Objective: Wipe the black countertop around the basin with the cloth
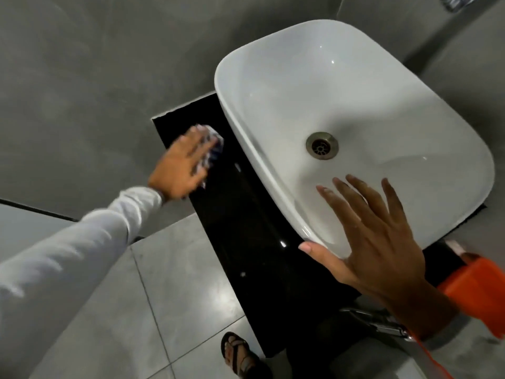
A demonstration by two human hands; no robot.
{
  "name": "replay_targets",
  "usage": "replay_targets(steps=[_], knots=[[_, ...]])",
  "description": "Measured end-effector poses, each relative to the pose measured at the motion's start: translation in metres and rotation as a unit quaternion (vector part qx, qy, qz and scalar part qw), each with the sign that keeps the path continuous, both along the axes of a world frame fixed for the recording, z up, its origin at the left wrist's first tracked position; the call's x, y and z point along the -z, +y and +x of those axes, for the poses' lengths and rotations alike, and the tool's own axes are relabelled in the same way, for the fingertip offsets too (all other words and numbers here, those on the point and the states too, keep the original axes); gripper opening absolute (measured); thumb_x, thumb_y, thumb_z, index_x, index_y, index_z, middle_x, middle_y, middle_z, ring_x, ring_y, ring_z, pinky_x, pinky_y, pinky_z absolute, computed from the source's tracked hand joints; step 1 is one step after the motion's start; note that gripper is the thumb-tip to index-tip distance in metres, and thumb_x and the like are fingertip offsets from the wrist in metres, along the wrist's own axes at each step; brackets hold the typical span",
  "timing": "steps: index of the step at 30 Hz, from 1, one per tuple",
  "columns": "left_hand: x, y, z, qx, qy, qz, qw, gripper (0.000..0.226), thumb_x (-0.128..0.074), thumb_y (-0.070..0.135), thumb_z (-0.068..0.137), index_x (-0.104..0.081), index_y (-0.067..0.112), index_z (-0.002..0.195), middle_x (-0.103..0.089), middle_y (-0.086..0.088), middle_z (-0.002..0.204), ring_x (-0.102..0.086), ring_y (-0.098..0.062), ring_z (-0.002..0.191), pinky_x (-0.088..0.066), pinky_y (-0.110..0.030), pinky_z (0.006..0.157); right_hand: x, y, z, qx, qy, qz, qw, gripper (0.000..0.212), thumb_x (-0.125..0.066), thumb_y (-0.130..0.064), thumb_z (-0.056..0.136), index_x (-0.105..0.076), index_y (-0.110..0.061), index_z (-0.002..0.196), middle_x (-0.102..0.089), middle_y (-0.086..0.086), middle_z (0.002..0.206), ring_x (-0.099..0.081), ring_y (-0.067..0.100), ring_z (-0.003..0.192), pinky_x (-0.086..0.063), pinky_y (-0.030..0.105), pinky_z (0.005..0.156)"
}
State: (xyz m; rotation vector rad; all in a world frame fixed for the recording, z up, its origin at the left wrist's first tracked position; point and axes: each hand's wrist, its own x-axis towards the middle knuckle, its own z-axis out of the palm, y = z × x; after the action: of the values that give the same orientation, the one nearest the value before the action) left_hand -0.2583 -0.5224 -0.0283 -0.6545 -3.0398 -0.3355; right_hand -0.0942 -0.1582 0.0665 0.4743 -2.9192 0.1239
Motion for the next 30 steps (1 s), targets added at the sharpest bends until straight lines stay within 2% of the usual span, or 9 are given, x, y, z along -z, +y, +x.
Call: replay_targets(steps=[6, 9, 11, 15, 19, 22, 24, 27, 30], knots=[[0.01, -0.005, -0.035, -0.248, -0.015, 0.156, 0.956, 0.064, -0.044, 0.03, 0.097, -0.036, 0.012, 0.157, -0.017, -0.023, 0.169, -0.007, -0.046, 0.158, -0.01, -0.049, 0.129, 0.001, -0.001, 0.003, 0.001, 0.013, -0.002, 1.0, 0.093, -0.04, -0.086, 0.091, -0.057, -0.015, 0.147, -0.059, 0.016, 0.152, -0.048, 0.033, 0.149, -0.034, 0.07, 0.12], [0.007, 0.02, -0.008, -0.35, -0.032, 0.291, 0.89, 0.063, -0.051, 0.019, 0.101, -0.03, 0.008, 0.159, -0.005, -0.025, 0.17, -0.001, -0.043, 0.159, -0.009, -0.04, 0.13, -0.001, -0.004, 0.004, 0.016, -0.004, -0.005, 1.0, 0.094, -0.035, -0.088, 0.09, -0.055, -0.017, 0.149, -0.057, 0.015, 0.155, -0.045, 0.031, 0.151, -0.03, 0.068, 0.123], [0.006, 0.038, 0.024, -0.376, -0.034, 0.345, 0.859, 0.064, -0.052, 0.015, 0.102, -0.025, 0.006, 0.16, -0.001, -0.025, 0.17, -0.002, -0.039, 0.16, -0.012, -0.036, 0.13, -0.001, -0.006, 0.006, 0.016, 0.003, -0.003, 1.0, 0.094, -0.034, -0.087, 0.091, -0.055, -0.017, 0.149, -0.056, 0.015, 0.155, -0.045, 0.031, 0.151, -0.03, 0.067, 0.124], [0.012, 0.085, 0.11, -0.355, -0.018, 0.387, 0.851, 0.062, -0.05, 0.012, 0.103, -0.026, 0.007, 0.16, 0.0, -0.022, 0.171, -0.003, -0.036, 0.161, -0.018, -0.045, 0.131, 0.0, -0.007, 0.004, 0.03, -0.003, 0.004, 1.0, 0.092, -0.031, -0.088, 0.091, -0.051, -0.021, 0.151, -0.054, 0.012, 0.157, -0.042, 0.027, 0.153, -0.025, 0.064, 0.127], [0.015, 0.128, 0.192, -0.329, -0.035, 0.375, 0.866, 0.062, -0.048, 0.009, 0.104, -0.024, 0.007, 0.161, 0.003, -0.019, 0.172, 0.007, -0.037, 0.16, -0.015, -0.054, 0.13, 0.002, -0.008, 0.004, 0.029, 0.022, -0.011, 0.999, 0.09, -0.031, -0.086, 0.092, -0.053, -0.021, 0.15, -0.057, 0.011, 0.155, -0.044, 0.027, 0.152, -0.026, 0.063, 0.127], [0.009, 0.155, 0.25, -0.286, -0.048, 0.342, 0.894, 0.065, -0.046, 0.006, 0.102, -0.02, 0.008, 0.162, 0.005, -0.015, 0.173, 0.015, -0.035, 0.159, 0.008, -0.03, 0.131, 0.0, -0.007, 0.006, 0.031, 0.033, -0.02, 0.999, 0.091, -0.029, -0.087, 0.092, -0.053, -0.022, 0.15, -0.057, 0.011, 0.155, -0.044, 0.027, 0.152, -0.025, 0.062, 0.128], [0.007, 0.167, 0.281, -0.253, -0.054, 0.306, 0.916, 0.065, -0.042, 0.01, 0.101, -0.018, 0.008, 0.162, 0.005, -0.013, 0.173, 0.016, -0.034, 0.159, 0.01, -0.028, 0.13, 0.001, -0.007, 0.006, 0.027, 0.035, -0.031, 0.999, 0.091, -0.03, -0.086, 0.092, -0.055, -0.02, 0.149, -0.058, 0.011, 0.154, -0.045, 0.028, 0.151, -0.024, 0.062, 0.128], [0.002, 0.182, 0.312, -0.188, -0.059, 0.192, 0.961, 0.071, -0.041, 0.024, 0.097, -0.017, 0.007, 0.162, -0.002, -0.019, 0.172, 0.006, -0.038, 0.16, 0.0, -0.049, 0.132, -0.002, -0.008, 0.008, 0.019, 0.037, -0.039, 0.998, 0.089, -0.03, -0.083, 0.094, -0.057, -0.017, 0.148, -0.059, 0.013, 0.152, -0.046, 0.028, 0.15, -0.024, 0.063, 0.128], [-0.013, 0.202, 0.325, -0.092, -0.107, 0.102, 0.985, 0.078, -0.072, 0.018, 0.084, -0.039, 0.004, 0.154, -0.031, -0.021, 0.165, -0.022, -0.04, 0.154, 0.0, -0.043, 0.127, -0.012, -0.008, 0.009, 0.019, -0.003, -0.023, 1.0, 0.087, -0.03, -0.079, 0.094, -0.053, -0.019, 0.151, -0.052, 0.012, 0.159, -0.039, 0.026, 0.155, -0.018, 0.062, 0.13]])
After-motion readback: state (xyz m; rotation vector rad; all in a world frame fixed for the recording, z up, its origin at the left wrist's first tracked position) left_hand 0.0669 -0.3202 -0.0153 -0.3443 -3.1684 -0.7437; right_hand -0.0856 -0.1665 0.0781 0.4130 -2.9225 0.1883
